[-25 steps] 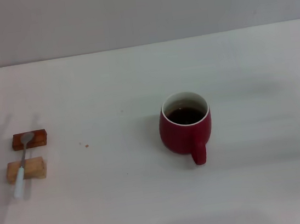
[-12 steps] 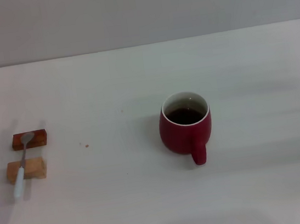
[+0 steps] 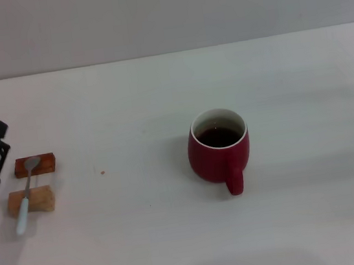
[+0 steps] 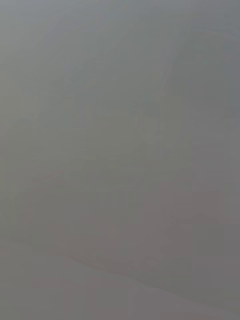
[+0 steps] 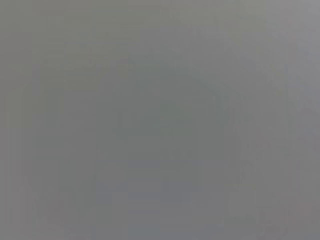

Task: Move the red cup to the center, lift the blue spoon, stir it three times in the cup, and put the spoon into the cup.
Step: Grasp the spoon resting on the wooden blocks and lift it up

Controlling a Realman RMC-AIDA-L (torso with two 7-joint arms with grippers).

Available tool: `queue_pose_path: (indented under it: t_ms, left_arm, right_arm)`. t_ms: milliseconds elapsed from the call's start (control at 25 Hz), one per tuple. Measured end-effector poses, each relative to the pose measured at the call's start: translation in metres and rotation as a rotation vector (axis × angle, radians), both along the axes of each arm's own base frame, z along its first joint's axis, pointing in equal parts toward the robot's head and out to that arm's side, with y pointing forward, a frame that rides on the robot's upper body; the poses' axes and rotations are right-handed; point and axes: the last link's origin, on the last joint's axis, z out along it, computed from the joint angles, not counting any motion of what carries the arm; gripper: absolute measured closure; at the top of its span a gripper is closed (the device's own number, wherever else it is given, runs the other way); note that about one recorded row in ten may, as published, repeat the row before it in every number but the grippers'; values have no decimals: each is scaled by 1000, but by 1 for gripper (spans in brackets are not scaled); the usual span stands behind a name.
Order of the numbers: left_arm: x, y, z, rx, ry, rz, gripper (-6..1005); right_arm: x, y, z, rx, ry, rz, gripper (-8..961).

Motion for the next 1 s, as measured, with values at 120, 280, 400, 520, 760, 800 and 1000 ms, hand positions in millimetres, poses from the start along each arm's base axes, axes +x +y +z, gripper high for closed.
queue_pose_path:
  t_ms: [120,280,400,520,760,800,1000]
  left_arm:
    - [-8,-14,-3,-35,-7,25,319]
    - [-14,-24,-3,-38,-9,48,319]
    - [-17,-30,-5,-46,-16,65,319]
    - [-20,-38,-7,-66,-23,79,319]
    - [-24,-46,-10,-111,-54,89,319]
    - [-24,-46,-10,-111,-54,89,319]
    - [-29,-53,-14,-146,-77,119,318]
  right_arm:
    - [-1,4,1,0,3,-6,493]
    - [-2,11,2,-10,-7,-28,491]
    - [-3,13,3,-5,-9,-33,490]
    - [-2,15,7,11,-3,-40,490]
    - [-2,18,11,19,2,-47,491]
    - [-2,19,12,18,2,-50,491]
    - [0,22,15,13,-2,-60,491]
